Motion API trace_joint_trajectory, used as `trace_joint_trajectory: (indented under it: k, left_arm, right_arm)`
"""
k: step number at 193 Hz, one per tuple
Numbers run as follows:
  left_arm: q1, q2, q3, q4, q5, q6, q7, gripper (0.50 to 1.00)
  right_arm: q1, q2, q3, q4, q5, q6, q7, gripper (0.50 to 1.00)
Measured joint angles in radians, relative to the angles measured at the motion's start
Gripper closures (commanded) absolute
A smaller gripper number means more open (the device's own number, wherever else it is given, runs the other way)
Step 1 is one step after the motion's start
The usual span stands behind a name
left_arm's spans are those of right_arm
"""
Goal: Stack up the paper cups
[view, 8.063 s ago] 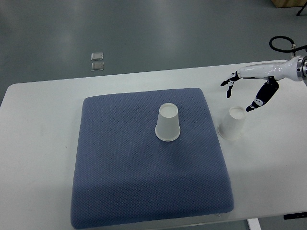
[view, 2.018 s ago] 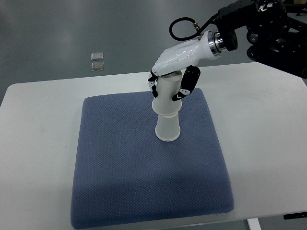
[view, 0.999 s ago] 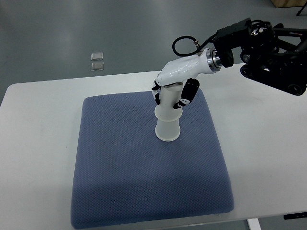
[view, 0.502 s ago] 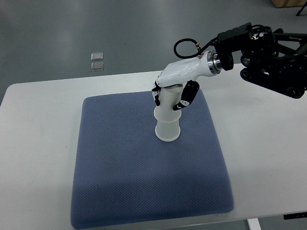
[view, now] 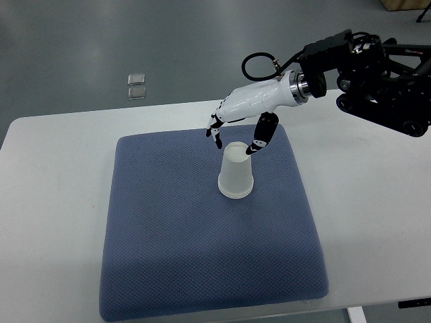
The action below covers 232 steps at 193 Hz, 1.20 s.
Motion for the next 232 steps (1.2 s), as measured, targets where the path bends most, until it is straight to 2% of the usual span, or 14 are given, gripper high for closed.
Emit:
trace_joint_trajectory:
  k: [12, 25, 100, 152, 169, 203, 232]
  left_arm:
    - [0.0, 0.0, 0.0, 0.0, 0.0, 0.0, 0.0, 0.5]
    - [0.0, 0.0, 0.0, 0.0, 0.0, 0.0, 0.0, 0.5]
    - [0.0, 0.0, 0.0, 0.0, 0.0, 0.0, 0.0, 0.5]
    - [0.0, 0.0, 0.0, 0.0, 0.0, 0.0, 0.0, 0.5]
    - [0.0, 0.0, 0.0, 0.0, 0.0, 0.0, 0.0, 0.5]
    - [0.0, 0.0, 0.0, 0.0, 0.0, 0.0, 0.0, 0.5]
    - [0.0, 0.0, 0.0, 0.0, 0.0, 0.0, 0.0, 0.5]
  right_arm:
    - [0.0, -0.001, 0.003, 0.0, 0.0, 0.001, 0.0, 0.638]
    - [0.0, -0.002, 0.008, 0.0, 0.001, 0.001, -0.001, 0.605]
    - [-0.036, 0.016, 0.141, -0.097, 0.126, -0.01, -0.013, 0.605]
    - [-0.078, 0.038, 0.192, -0.195, 0.52, -0.051, -0.015, 0.605]
    - [-0.098, 0.05, 0.192, -0.226, 0.658, -0.097, -0.024, 0.605]
    - [-0.142, 0.065, 0.193, -0.32, 0.958, -0.194, -0.082, 0.605]
    - [-0.172, 0.081, 0.193, -0.341, 1.242, -0.248, -0.094, 0.605]
